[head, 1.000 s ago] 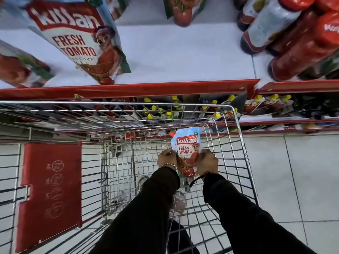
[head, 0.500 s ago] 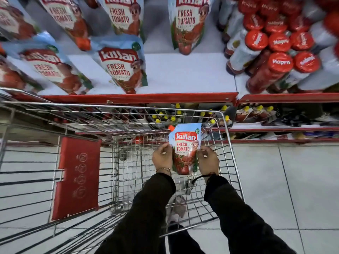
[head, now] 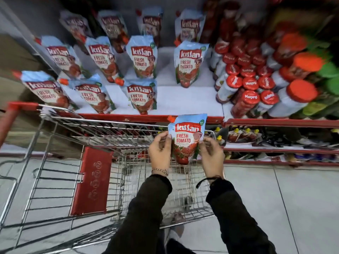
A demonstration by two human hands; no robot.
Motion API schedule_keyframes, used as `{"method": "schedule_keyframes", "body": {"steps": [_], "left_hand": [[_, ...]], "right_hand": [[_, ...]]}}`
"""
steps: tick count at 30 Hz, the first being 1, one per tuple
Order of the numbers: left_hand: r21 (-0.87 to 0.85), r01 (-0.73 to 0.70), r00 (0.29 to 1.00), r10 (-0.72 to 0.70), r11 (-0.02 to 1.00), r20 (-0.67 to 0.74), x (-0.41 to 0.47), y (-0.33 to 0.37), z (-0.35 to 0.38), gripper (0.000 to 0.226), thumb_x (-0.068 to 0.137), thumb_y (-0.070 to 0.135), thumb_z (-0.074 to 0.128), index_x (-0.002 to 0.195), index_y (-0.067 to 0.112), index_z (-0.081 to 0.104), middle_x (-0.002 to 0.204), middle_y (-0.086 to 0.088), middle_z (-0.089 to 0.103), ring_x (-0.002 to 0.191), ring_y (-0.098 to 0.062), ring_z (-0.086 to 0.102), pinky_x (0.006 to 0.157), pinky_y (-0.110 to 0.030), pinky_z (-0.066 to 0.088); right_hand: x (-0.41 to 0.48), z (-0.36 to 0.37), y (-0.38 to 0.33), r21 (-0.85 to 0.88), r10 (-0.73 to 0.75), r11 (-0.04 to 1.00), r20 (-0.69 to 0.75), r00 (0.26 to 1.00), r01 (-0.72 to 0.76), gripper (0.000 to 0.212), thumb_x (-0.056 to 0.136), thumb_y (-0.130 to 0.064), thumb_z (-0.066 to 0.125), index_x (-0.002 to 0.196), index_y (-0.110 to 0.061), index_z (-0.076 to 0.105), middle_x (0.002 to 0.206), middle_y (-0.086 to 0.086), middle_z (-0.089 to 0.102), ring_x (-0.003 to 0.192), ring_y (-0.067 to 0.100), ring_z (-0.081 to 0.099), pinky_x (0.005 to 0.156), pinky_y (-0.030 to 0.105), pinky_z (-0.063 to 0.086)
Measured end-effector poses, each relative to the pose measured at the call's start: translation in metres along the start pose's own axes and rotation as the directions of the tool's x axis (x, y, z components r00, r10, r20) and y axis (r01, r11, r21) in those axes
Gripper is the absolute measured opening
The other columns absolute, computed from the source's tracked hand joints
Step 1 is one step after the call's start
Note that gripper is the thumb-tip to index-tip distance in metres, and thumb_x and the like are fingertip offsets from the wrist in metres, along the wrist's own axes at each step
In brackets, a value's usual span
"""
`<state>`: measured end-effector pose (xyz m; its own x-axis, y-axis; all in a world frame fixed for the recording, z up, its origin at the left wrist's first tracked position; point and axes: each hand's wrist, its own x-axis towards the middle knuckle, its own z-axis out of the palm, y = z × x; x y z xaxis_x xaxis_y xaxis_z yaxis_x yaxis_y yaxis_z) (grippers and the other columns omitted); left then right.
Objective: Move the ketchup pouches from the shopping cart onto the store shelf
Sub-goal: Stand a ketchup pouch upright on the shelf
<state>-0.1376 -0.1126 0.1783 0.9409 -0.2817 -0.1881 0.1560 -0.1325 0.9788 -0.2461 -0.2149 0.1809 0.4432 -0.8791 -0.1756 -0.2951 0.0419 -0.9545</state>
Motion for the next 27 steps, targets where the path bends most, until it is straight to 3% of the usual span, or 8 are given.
{"method": "schedule_keyframes", "body": {"steps": [3,9,12,15,17,20,24,27], "left_hand": [[-0.006,-0.066,0.998,0.066,0.998,0.009,0.006,0.028,0.006,0.012,0.091,0.023,0.064,0.097,0.034,0.068,0.102,-0.002,0.073,0.095,-0.024,0.07,0.089,-0.049,0.059],[-0.081,-0.147,0.989,0.148,0.986,0.005,0.03,0.078,0.028,0.026,0.092,0.018,0.064,0.084,0.042,0.069,0.089,0.01,0.071,0.084,-0.014,0.067,0.089,-0.051,0.059],[-0.072,-0.195,0.98,0.197,0.978,0.01,0.047,0.096,0.042,0.019,0.093,0.019,0.062,0.089,0.037,0.066,0.096,0.0,0.072,0.091,-0.021,0.068,0.089,-0.054,0.058],[-0.071,-0.241,0.97,0.243,0.968,0.022,0.066,0.106,0.053,0.008,0.095,0.017,0.06,0.1,0.02,0.065,0.106,-0.012,0.071,0.1,-0.031,0.069,0.092,-0.053,0.057],[-0.056,-0.259,0.965,0.26,0.964,0.027,0.079,0.11,0.06,0.009,0.095,0.016,0.058,0.103,0.015,0.063,0.107,-0.012,0.07,0.102,-0.032,0.069,0.091,-0.047,0.058],[-0.03,-0.273,0.961,0.273,0.962,0.028,0.093,0.109,0.068,0.006,0.096,0.014,0.055,0.101,0.015,0.059,0.1,-0.005,0.066,0.094,-0.026,0.066,0.081,-0.031,0.058],[0.049,-0.273,0.962,0.272,0.961,0.032,0.106,0.094,0.075,0.012,0.098,0.009,0.051,0.106,0.002,0.057,0.1,-0.009,0.063,0.09,-0.018,0.059,0.068,-0.003,0.047],[0.092,-0.272,0.962,0.27,0.958,0.033,0.111,0.084,0.076,0.012,0.097,0.006,0.05,0.105,-0.001,0.056,0.096,-0.007,0.06,0.087,-0.018,0.057,0.063,0.003,0.043]], "right_hand": [[0.013,-0.009,-0.023,0.015,-0.094,0.995,0.012,0.996,0.094,0.009,0.096,-0.019,0.061,0.102,-0.02,0.068,0.102,-0.004,0.071,0.098,0.015,0.068,0.084,0.03,0.056],[0.05,-0.014,-0.063,0.074,-0.174,0.982,0.008,0.985,0.173,0.004,0.095,-0.024,0.063,0.097,-0.027,0.066,0.097,-0.001,0.072,0.097,0.025,0.07,0.089,0.053,0.058],[0.069,-0.013,-0.081,0.092,-0.207,0.974,0.003,0.978,0.206,0.011,0.096,-0.026,0.062,0.091,-0.036,0.064,0.1,-0.003,0.071,0.1,0.025,0.07,0.088,0.054,0.058],[0.091,-0.011,-0.091,0.09,-0.222,0.971,0.008,0.975,0.22,0.003,0.096,-0.026,0.062,0.096,-0.027,0.065,0.098,-0.008,0.069,0.102,0.026,0.068,0.089,0.052,0.058],[0.104,-0.007,-0.094,0.096,-0.235,0.968,0.026,0.972,0.231,0.003,0.097,-0.025,0.061,0.096,-0.027,0.063,0.096,-0.012,0.068,0.101,0.022,0.067,0.089,0.046,0.06],[0.117,-0.003,-0.096,0.065,-0.273,0.961,0.047,0.961,0.27,0.016,0.097,-0.02,0.06,0.091,-0.035,0.059,0.095,-0.016,0.066,0.095,0.014,0.065,0.082,0.026,0.058],[0.127,0.004,-0.088,-0.024,-0.272,0.961,0.082,0.959,0.275,0.011,0.097,-0.016,0.057,0.096,-0.026,0.055,0.093,-0.017,0.063,0.092,0.011,0.063,0.086,0.036,0.055],[0.131,0.009,-0.08,-0.072,-0.252,0.963,0.098,0.963,0.26,0.009,0.097,-0.013,0.056,0.097,-0.022,0.055,0.089,-0.017,0.063,0.089,0.008,0.063,0.086,0.037,0.055]]}}
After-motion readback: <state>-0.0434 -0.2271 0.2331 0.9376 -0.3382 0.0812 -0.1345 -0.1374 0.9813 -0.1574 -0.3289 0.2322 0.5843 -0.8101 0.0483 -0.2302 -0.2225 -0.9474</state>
